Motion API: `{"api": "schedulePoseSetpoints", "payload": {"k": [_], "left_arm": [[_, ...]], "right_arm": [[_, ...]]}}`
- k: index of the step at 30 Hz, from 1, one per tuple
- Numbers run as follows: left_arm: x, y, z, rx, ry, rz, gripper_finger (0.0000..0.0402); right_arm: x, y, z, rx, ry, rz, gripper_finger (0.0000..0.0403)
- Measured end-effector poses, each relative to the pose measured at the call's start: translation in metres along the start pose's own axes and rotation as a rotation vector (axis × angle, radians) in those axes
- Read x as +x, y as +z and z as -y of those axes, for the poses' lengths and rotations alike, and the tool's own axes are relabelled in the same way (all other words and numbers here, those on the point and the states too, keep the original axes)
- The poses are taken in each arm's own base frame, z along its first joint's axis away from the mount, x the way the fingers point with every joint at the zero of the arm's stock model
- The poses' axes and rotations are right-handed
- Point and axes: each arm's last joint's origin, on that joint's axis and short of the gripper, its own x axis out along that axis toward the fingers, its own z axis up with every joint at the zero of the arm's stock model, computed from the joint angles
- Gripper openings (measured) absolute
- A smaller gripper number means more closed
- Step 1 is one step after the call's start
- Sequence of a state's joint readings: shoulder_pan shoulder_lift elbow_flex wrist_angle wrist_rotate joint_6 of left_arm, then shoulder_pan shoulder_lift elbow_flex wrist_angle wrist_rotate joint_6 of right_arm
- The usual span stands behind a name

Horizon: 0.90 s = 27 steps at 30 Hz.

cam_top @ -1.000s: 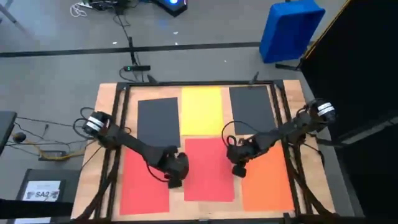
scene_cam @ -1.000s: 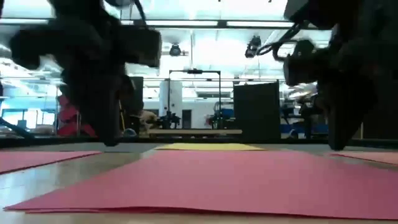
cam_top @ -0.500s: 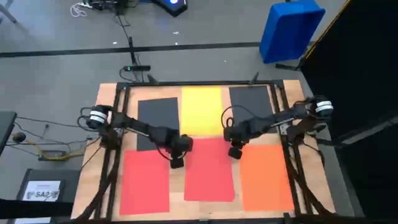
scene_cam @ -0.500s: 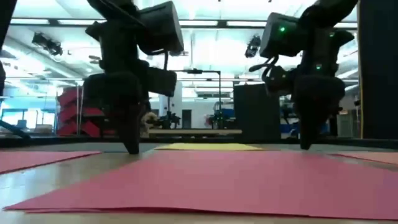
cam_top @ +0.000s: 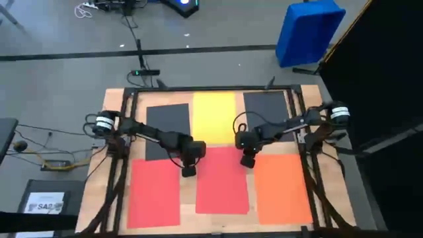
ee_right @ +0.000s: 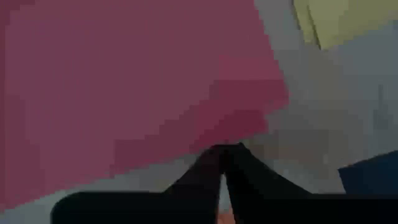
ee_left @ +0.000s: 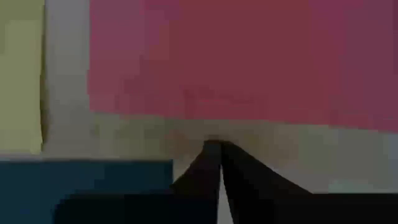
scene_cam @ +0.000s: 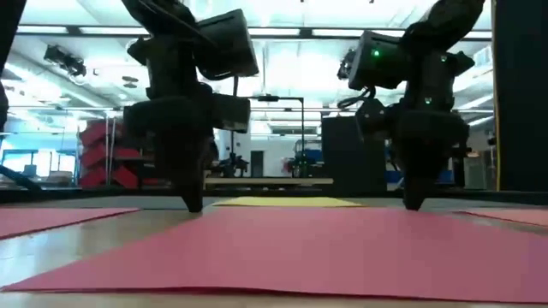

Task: Organize paper
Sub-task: Stack the red paper on top of the red paper

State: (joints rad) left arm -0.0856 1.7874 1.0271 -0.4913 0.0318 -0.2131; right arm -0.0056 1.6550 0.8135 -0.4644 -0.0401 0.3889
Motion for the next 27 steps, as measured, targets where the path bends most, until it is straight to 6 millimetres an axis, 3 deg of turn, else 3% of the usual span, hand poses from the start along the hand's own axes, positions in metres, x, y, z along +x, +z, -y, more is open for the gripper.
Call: {"api": "schedulePoseSetpoints", "payload": {"k": [5,16,27], "left_arm": [[0.01,0.0,0.0,-0.001,-0.012,-0.02,0.0],[0.01,0.0,0.0,-0.005,-0.021,-0.021,0.0],[-0.008,-0.002,0.0,-0.029,-0.004,-0.011,0.0]], "right_arm": [[0.0,0.003,0.002,0.004,0.002,0.017,0.0],[0.0,0.008,0.006,0.013,-0.008,0.053,0.0],[-0.023,0.0,0.01,0.024,-0.061,0.04,0.0]]}}
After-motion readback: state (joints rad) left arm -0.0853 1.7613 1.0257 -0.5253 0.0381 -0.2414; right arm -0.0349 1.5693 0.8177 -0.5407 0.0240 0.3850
